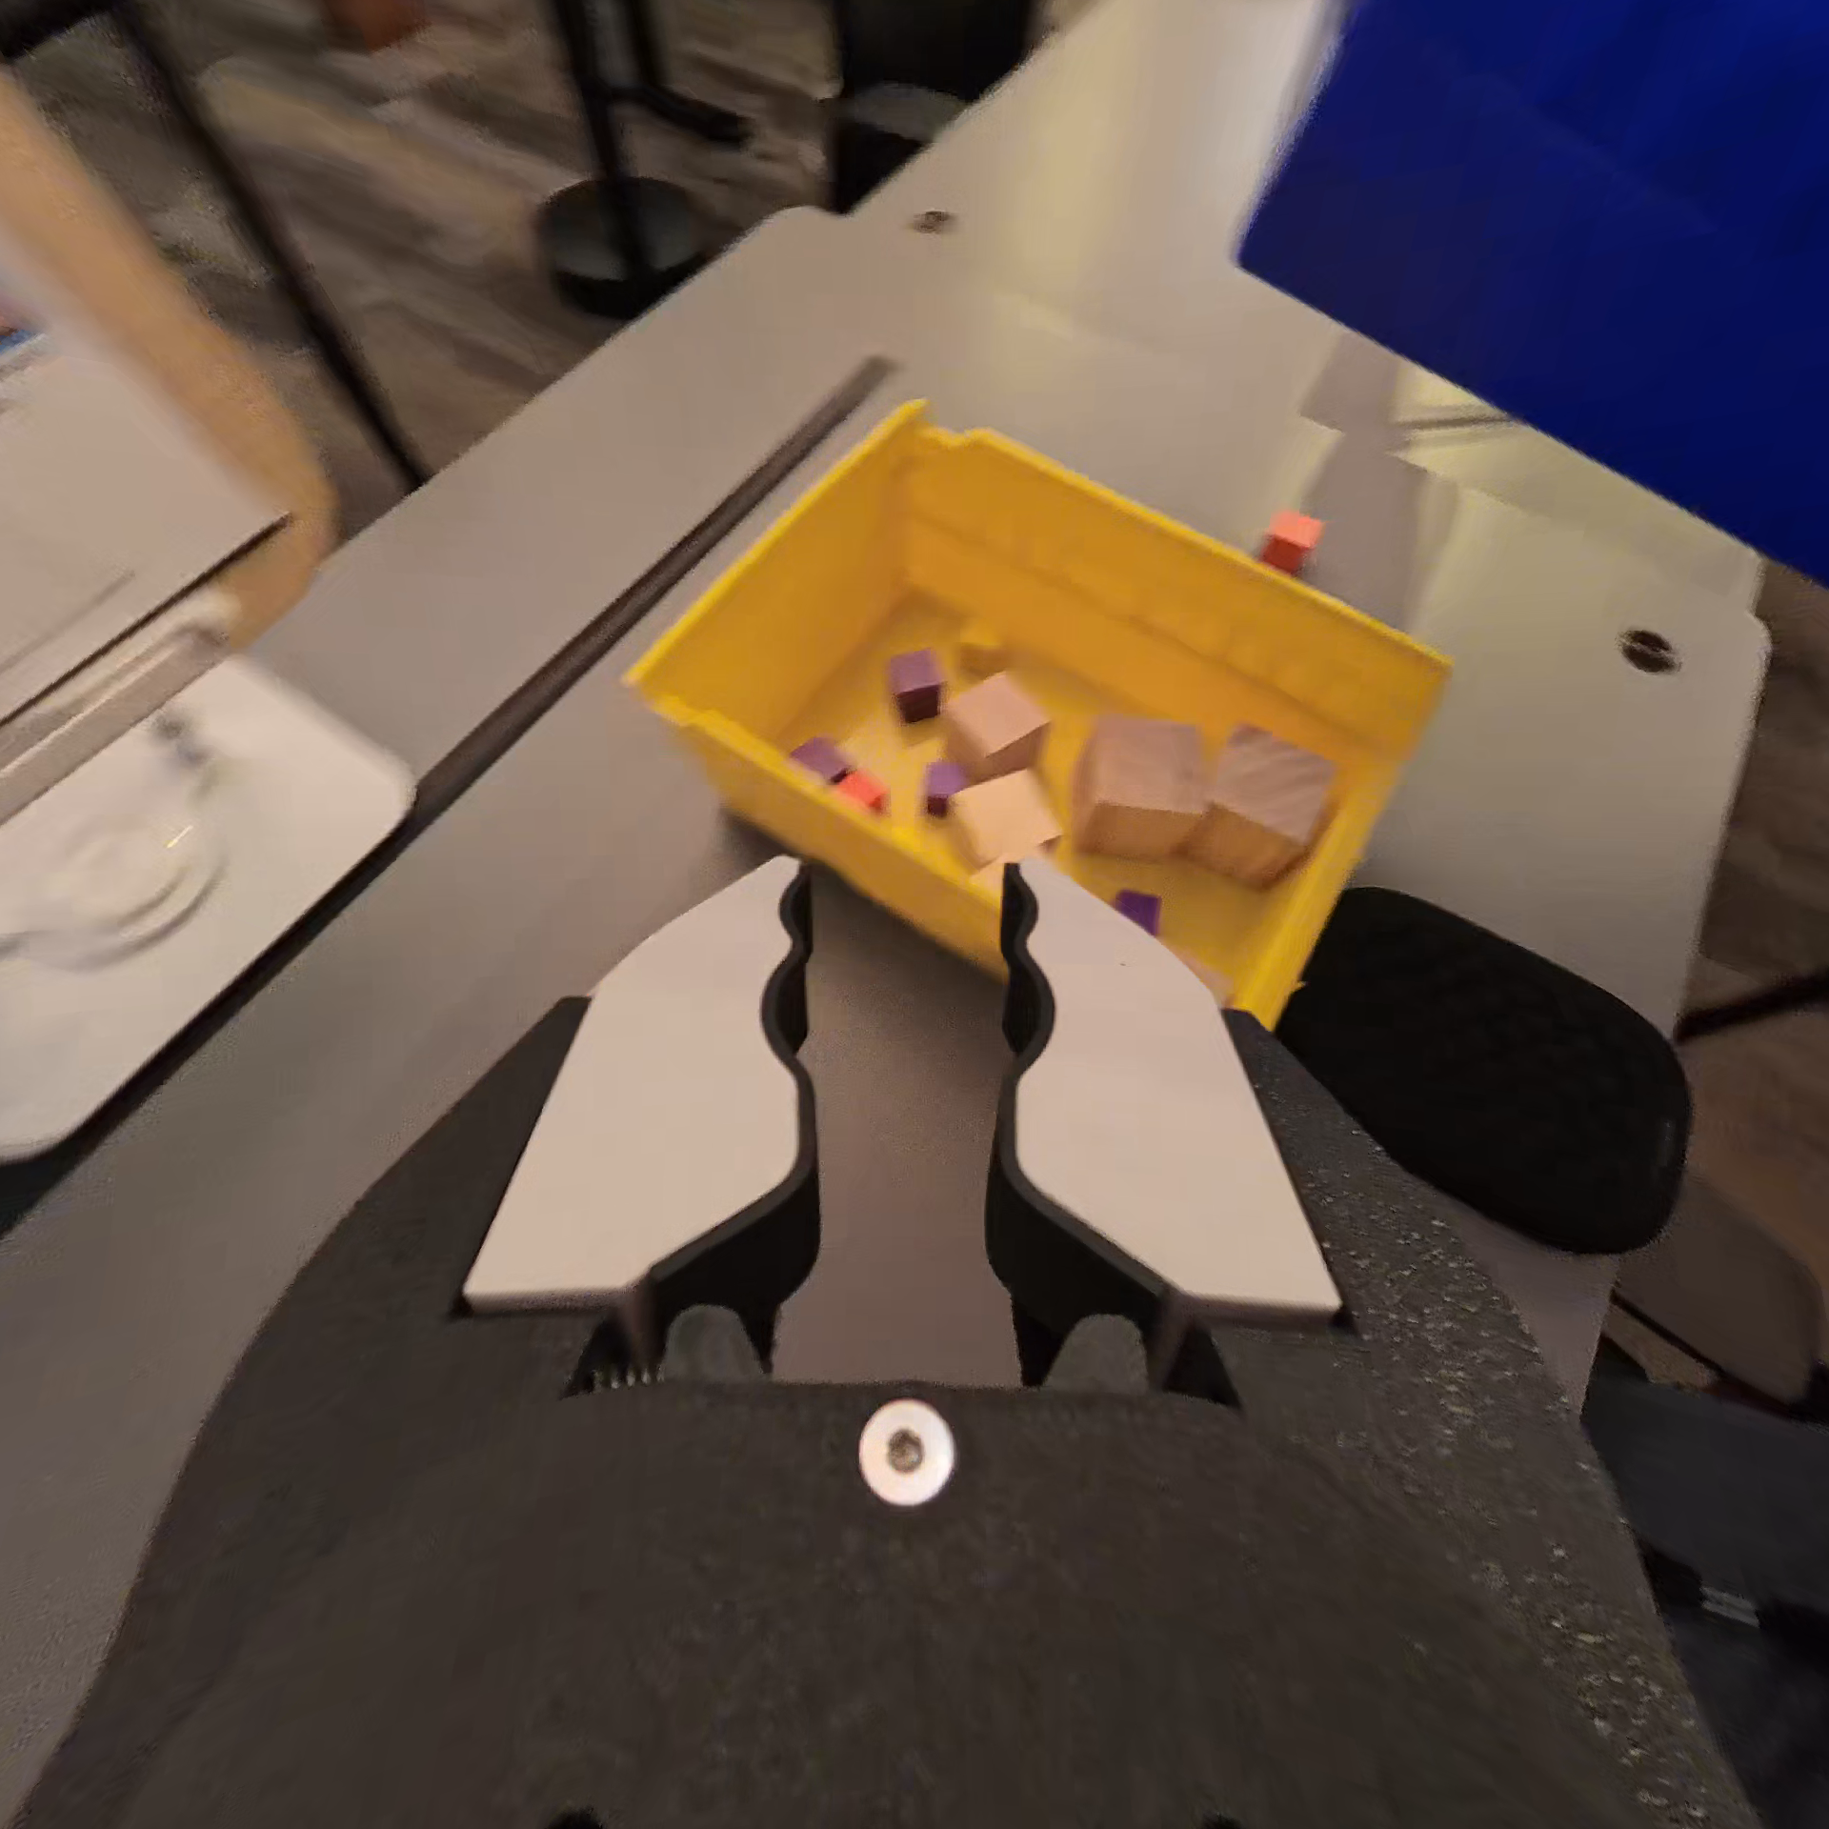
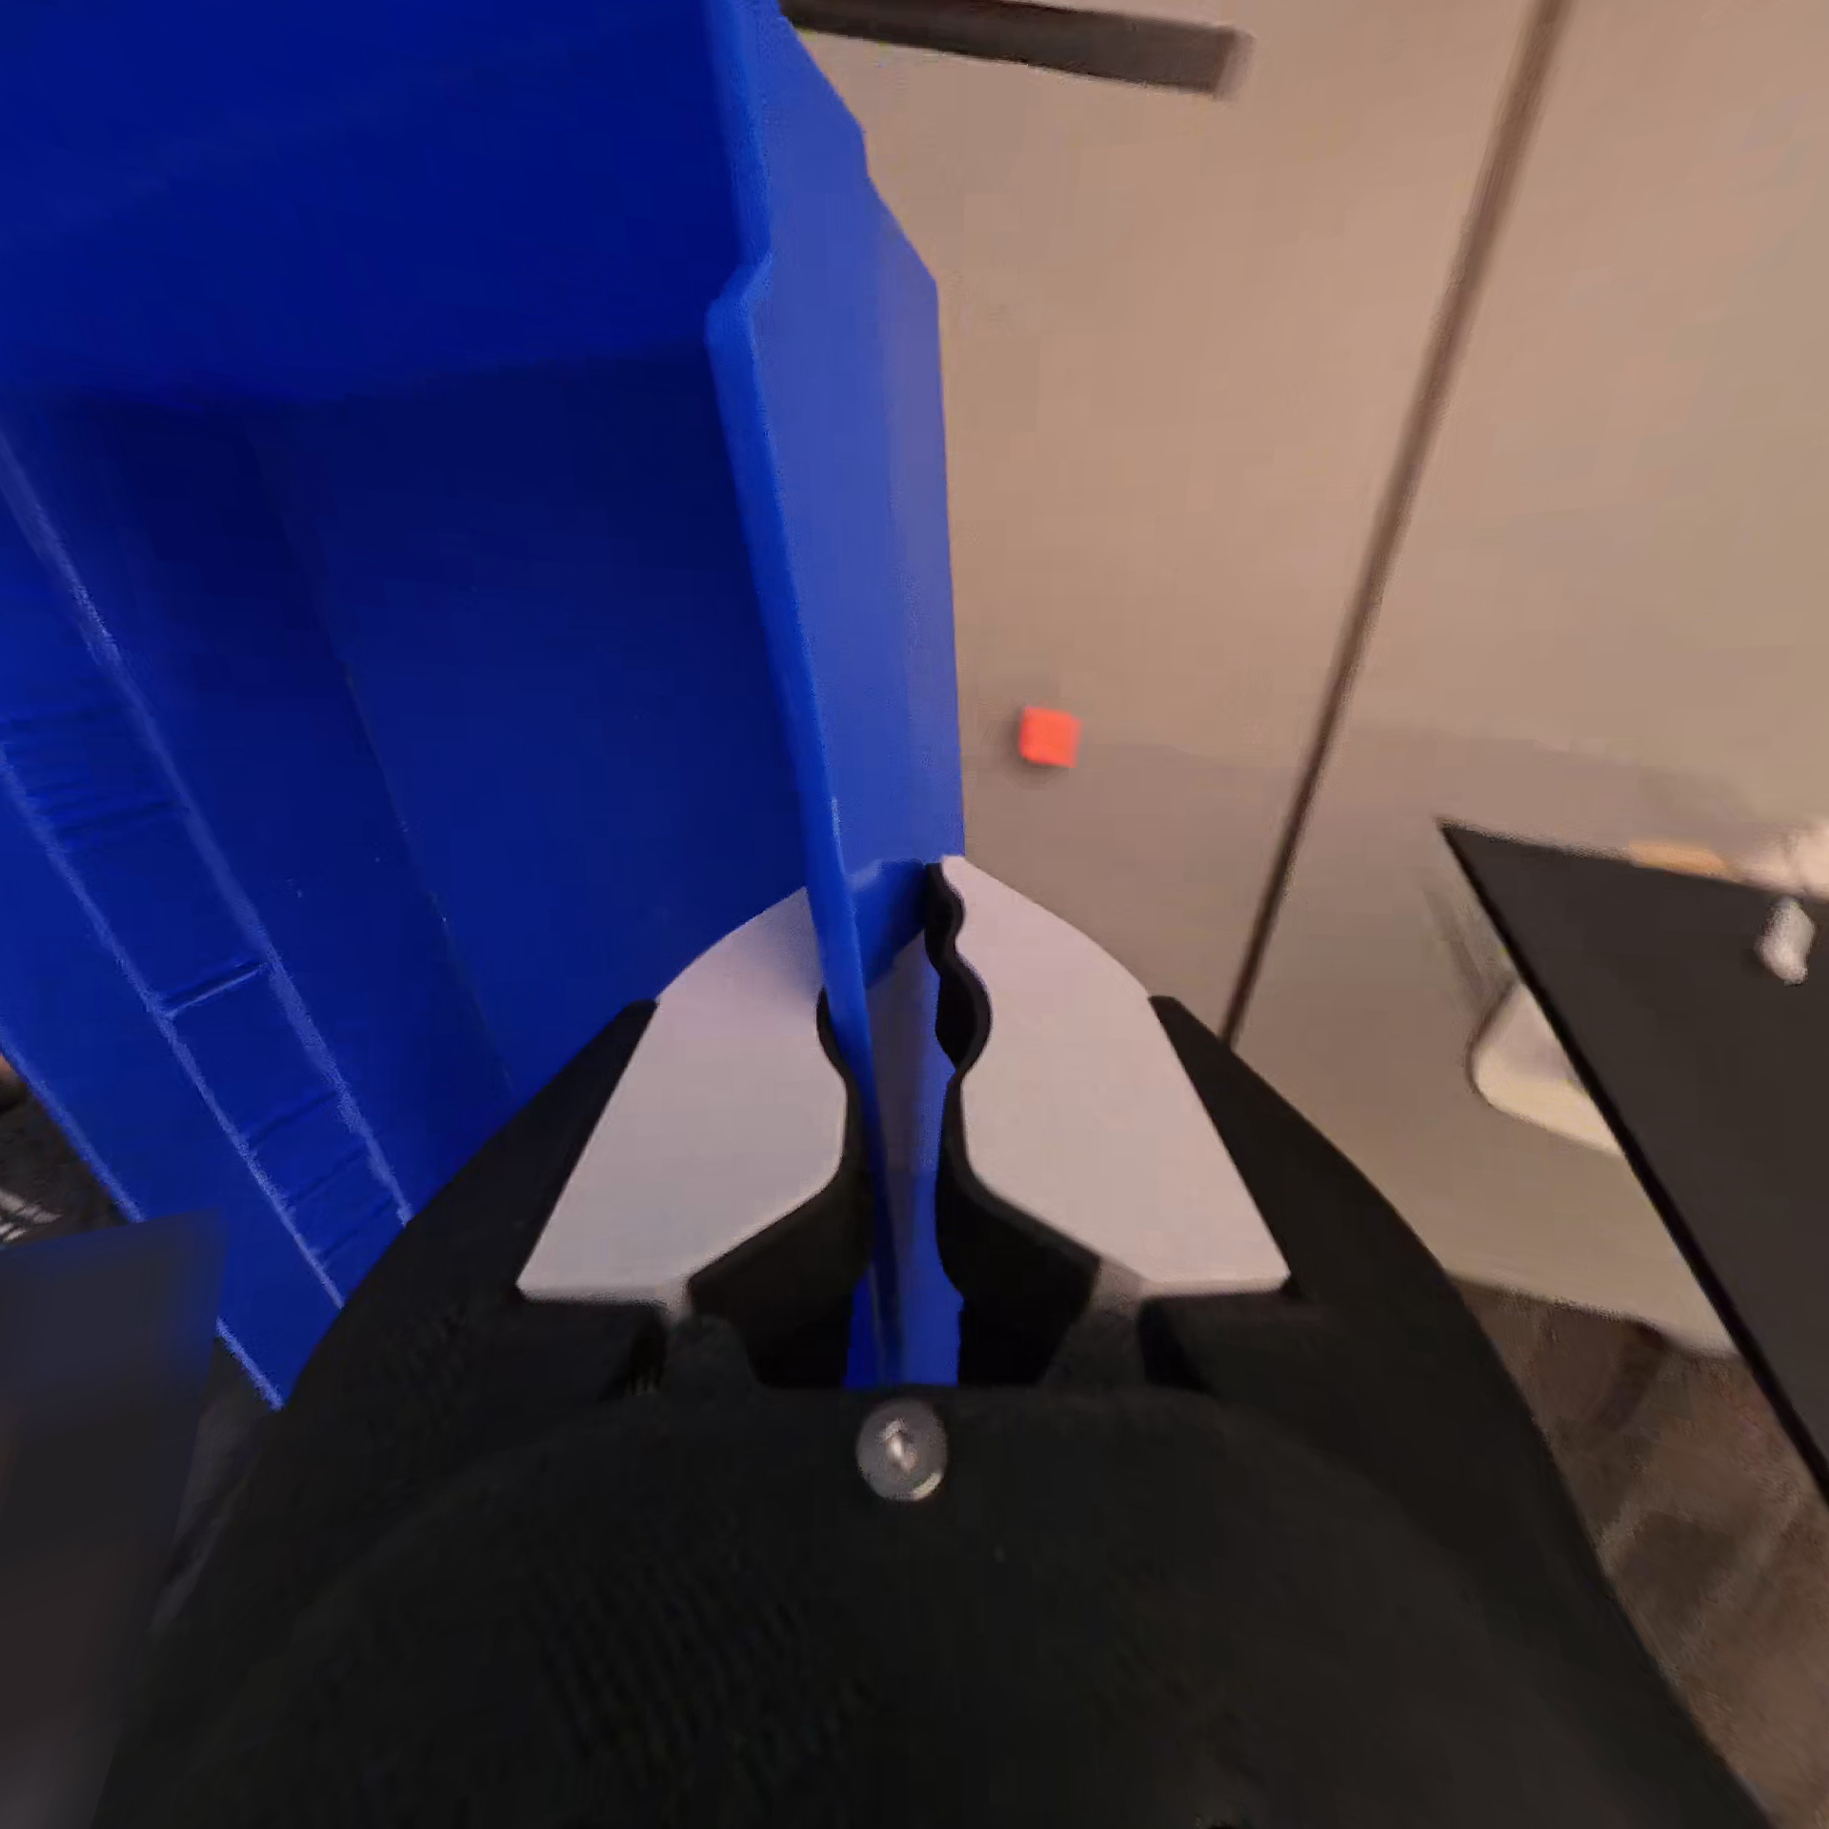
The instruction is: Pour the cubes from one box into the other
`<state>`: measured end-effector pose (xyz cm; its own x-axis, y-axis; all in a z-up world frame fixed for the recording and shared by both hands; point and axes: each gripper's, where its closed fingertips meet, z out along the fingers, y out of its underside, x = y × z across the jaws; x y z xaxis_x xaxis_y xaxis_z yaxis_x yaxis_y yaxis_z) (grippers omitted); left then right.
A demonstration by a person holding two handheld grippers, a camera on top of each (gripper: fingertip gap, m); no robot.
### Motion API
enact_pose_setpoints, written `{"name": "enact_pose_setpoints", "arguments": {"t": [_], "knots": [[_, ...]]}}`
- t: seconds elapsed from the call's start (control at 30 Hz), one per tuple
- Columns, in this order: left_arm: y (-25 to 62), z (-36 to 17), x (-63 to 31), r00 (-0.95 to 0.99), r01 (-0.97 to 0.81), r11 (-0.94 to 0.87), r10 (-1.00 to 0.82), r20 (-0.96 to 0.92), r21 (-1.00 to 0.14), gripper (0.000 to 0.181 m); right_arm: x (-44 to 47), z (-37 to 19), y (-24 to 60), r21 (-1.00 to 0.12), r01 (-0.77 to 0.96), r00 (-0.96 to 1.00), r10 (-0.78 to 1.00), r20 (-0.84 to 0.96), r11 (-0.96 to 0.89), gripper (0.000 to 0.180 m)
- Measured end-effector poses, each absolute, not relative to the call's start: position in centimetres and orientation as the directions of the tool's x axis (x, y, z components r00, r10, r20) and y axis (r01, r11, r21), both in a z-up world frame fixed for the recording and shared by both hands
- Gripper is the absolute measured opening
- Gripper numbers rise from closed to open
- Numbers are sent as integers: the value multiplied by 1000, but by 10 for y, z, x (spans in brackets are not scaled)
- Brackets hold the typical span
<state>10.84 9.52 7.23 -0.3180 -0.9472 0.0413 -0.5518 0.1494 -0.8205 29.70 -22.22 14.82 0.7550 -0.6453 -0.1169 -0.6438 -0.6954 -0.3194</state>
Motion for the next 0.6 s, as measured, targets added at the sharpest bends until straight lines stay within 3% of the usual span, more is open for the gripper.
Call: {"name": "enact_pose_setpoints", "arguments": {"t": [0.13, 0.23, 0.33, 0.6], "knots": [[188, 92, 65, -35, -559, -2, -999, 27, -829, 37, 270, 138, -106, -361, -568, 823, -505, -260, -740, 10], [242, 119, 27, 145, -426, -140, -986, 86, -894, 36, 240, 122, -27, -378, -517, 844, -385, -373, -768, 10], [253, 134, 4, 108, -331, -171, -984, 142, -928, 33, 222, 113, 20, -366, -472, 856, -319, -406, -802, 9], [230, 110, 14, -17, -458, -143, -985, 170, -878, 31, 257, 140, 21, -373, -560, 803, -375, -463, -740, 9]]}}
